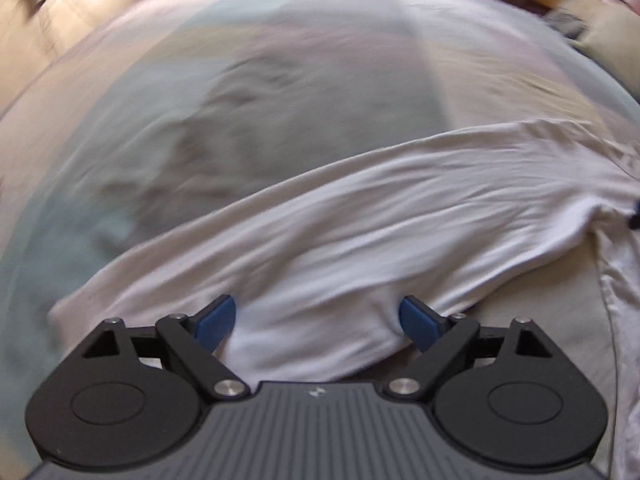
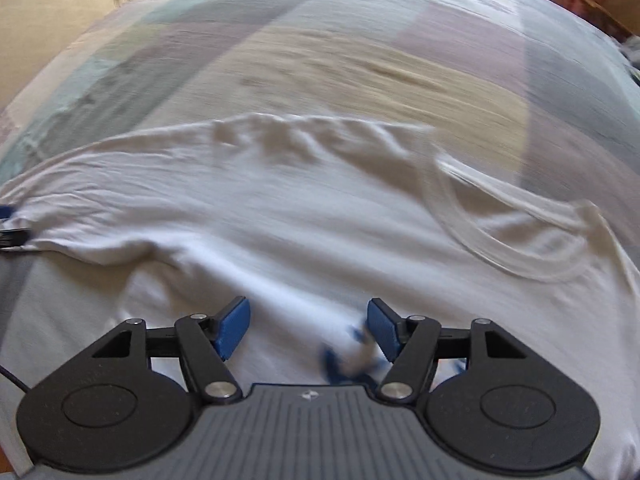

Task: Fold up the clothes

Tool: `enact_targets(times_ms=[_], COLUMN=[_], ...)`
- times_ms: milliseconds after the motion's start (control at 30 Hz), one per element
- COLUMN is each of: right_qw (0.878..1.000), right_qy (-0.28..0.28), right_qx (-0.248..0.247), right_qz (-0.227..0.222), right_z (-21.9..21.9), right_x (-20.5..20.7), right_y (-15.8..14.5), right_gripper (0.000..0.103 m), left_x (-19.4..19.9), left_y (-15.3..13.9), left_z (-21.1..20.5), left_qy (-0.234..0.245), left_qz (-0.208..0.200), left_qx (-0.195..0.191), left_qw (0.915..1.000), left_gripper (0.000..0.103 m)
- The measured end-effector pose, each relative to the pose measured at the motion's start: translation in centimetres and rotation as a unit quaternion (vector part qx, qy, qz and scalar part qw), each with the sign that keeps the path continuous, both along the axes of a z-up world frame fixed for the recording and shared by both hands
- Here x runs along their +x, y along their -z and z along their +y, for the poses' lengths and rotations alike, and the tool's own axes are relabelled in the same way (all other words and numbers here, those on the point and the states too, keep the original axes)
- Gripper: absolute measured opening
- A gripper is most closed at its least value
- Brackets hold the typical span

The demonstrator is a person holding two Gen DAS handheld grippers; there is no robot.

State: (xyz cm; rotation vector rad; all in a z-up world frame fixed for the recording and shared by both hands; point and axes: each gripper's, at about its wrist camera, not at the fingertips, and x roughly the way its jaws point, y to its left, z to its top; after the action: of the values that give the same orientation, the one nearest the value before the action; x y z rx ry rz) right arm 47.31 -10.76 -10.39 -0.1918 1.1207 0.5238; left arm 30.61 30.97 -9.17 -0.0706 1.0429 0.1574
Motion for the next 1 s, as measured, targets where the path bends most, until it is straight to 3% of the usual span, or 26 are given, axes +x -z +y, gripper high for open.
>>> enact_targets(times_ms=[67,167,267,367,433,500,600,733,900,1000], right_qw=[1.000,0.999,0.998,0.999,0.998,0.997,0.997,0.998,0.999,0.999], right_qy=[0.016,0.031,0.027,0.005,-0.012,-0.024,-0.015,-0.016,0.015,0.035], right_qx=[0.005,0.022,0.044,0.029,0.005,-0.007,0.012,-0.001,0.002,0.013], right_qz=[-0.001,-0.013,-0.031,-0.039,-0.055,-0.080,-0.079,-0.069,-0.044,-0.010], right_z=[-0.6,-0.2,2.4,5.8,7.9,9.5,10.7,11.9,10.8,10.3], right_x=[0.0,0.3,1.2,2.1,2.9,4.2,7.5,10.4,8.6,6.8], right_y=[-0.2,-0.4,-0.5,0.7,2.0,2.9,3.0,2.3,-0.3,0.0], right_gripper=[0.073,0.077,0.078,0.079,0.102,0.103,0.103,0.103,0.103,0.103], left_x=[-0.4,0.3,0.9,1.5,1.9,2.3,2.9,3.3,1.8,0.8], left_y=[-0.8,-1.2,-0.7,-0.1,0.2,0.6,1.2,0.7,-1.9,-2.0], left_z=[1.1,1.1,1.3,1.6,1.7,1.9,2.2,2.3,1.8,1.4], left_qy=[-0.019,-0.020,-0.022,-0.024,-0.025,-0.027,-0.029,-0.030,-0.019,-0.008], left_qz=[0.004,-0.029,-0.035,-0.038,-0.040,-0.041,-0.044,-0.045,-0.065,-0.048], left_qx=[0.005,-0.002,-0.002,-0.002,-0.001,-0.001,0.000,0.012,0.012,-0.004], left_qw=[0.9998,0.9994,0.9991,0.9990,0.9989,0.9988,0.9986,0.9985,0.9976,0.9988], left_gripper=[0.087,0.088,0.088,0.094,0.096,0.097,0.098,0.096,0.095,0.095])
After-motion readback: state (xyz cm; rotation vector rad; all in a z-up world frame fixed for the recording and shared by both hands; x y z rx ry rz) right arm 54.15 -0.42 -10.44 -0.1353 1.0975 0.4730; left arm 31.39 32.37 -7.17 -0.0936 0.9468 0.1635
